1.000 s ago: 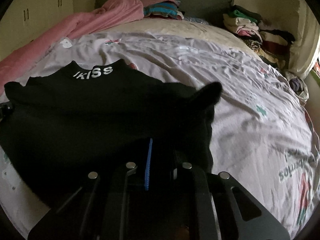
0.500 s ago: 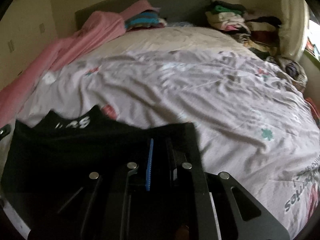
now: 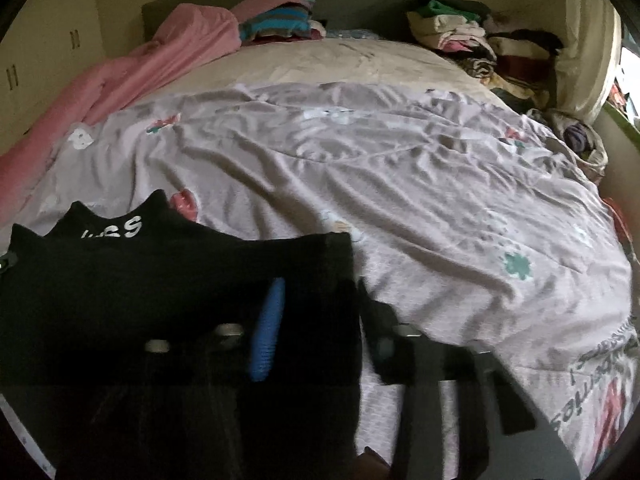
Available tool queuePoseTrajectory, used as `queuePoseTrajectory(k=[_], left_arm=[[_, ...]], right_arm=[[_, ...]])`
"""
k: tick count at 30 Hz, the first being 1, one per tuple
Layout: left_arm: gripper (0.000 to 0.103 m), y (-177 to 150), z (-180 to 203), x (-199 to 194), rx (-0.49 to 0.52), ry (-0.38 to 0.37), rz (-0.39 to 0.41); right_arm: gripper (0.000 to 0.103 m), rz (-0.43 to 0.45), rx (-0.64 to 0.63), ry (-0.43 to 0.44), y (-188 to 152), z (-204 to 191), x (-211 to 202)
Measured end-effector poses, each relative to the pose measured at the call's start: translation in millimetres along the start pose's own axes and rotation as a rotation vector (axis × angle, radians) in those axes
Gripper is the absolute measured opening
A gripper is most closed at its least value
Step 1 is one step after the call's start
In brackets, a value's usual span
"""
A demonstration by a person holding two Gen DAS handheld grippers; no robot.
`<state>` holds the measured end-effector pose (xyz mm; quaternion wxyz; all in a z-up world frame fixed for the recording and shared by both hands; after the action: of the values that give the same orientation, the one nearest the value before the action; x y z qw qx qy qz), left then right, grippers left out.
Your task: Fold small clothes
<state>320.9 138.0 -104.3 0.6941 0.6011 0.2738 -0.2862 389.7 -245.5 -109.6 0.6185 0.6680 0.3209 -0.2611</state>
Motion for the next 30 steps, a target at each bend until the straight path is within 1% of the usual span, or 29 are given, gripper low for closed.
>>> queuePoseTrajectory(k=[1,2,3,5,7,11,13,15,19,25,27,30], left_arm=[[0.011,0,-1,0,0.012,0.014,0.008],[0.009,0,0,0,0.022,0.017,0.013],[0.008,1,-1,-1,0.026,0.019,0.015],[0.007,3,-1,-5,0.024,0.012,0.026],[0.006,8,0,-17,0.019,0.003,0.056],[0.003,19,3,-39,0.021,-0.011,0.111],[0.003,24,1,-46,0.017,-0.001,0.135],[0.003,27,-2,-47,0.006,0.005,0.14],[0.003,25,-10,-36,-0.025,0.004,0.119],[0.003,6,-18,-6,-0.025,0.033,0.032],[0.004,1,-20,0,-0.03,0.029,0.012],[0.009,-1,-21,-1,-0.029,0.029,0.009]], right_arm=[[0.011,0.005,-0.001,-0.003,0,-1,0],[0.011,0.009,-0.001,-0.004,0,-2,0],[0.009,0.017,0.001,-0.011,1,-2,-2],[0.009,0.042,0.018,-0.014,3,-2,-9],[0.008,0.066,0.041,-0.01,6,0,-18],[0.008,0.119,0.102,0.025,22,6,-41],[0.008,0.135,0.127,0.045,29,7,-48],[0.008,0.147,0.13,0.047,36,7,-51],[0.008,0.141,0.128,0.026,37,6,-42],[0.008,0.064,0.121,-0.066,15,11,-5],[0.009,0.043,0.134,-0.07,8,13,2],[0.01,0.045,0.128,-0.08,4,13,1]])
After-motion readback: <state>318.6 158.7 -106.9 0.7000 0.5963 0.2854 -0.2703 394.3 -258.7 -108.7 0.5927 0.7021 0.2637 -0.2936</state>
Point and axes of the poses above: each gripper's, at about its wrist camera, not at the fingertips, and x roughly the way its jaws point, z to its right, y to its top, the point moved 9 cm from there along x, roughly the way its jaws point, and after that the axes turned 8 degrees about x, right-handed, at the moved point
